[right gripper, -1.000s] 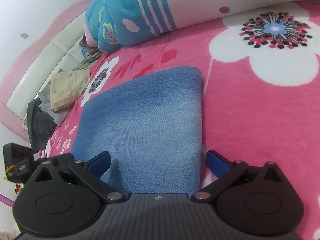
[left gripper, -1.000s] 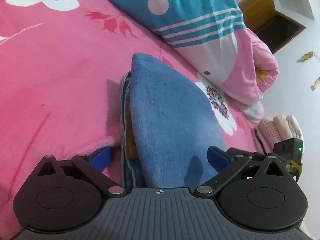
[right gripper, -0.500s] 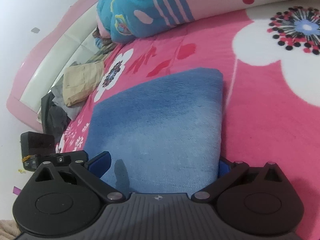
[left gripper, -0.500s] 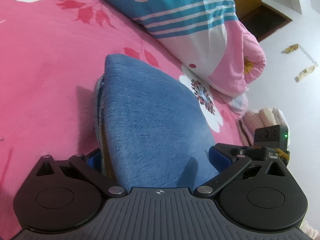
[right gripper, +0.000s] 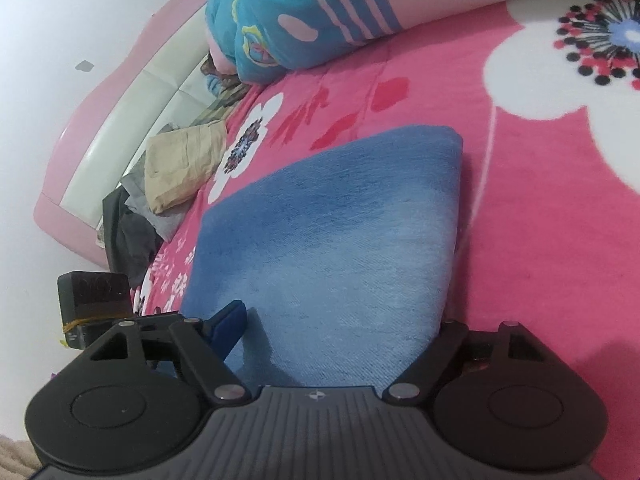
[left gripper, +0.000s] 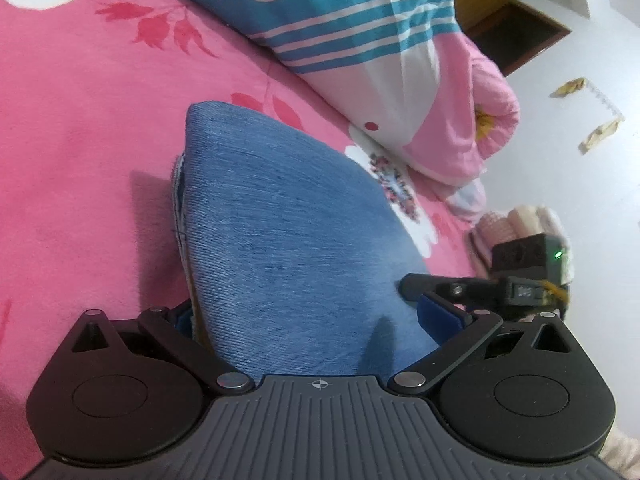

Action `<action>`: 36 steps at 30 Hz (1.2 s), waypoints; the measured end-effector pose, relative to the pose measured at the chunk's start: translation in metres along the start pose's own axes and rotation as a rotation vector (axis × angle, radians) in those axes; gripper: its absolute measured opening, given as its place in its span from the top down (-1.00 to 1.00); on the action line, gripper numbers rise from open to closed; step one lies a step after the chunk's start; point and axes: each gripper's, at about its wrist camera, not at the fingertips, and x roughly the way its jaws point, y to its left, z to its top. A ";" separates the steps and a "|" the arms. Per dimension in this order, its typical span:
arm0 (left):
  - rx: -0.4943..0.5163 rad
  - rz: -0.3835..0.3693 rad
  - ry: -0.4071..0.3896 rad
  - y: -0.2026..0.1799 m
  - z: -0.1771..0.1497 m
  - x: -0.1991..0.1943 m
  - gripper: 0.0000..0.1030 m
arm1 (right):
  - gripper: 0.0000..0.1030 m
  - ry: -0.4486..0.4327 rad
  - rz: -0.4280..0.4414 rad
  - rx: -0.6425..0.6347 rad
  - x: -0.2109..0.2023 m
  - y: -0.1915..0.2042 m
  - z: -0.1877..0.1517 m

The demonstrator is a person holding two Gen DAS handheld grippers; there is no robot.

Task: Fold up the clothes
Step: 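Lift the folded jeans off the bedspread with both grippers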

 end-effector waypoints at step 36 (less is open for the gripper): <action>0.077 -0.008 0.069 -0.016 -0.015 0.013 -0.36 | -0.09 -0.044 0.048 0.103 -0.013 -0.002 -0.042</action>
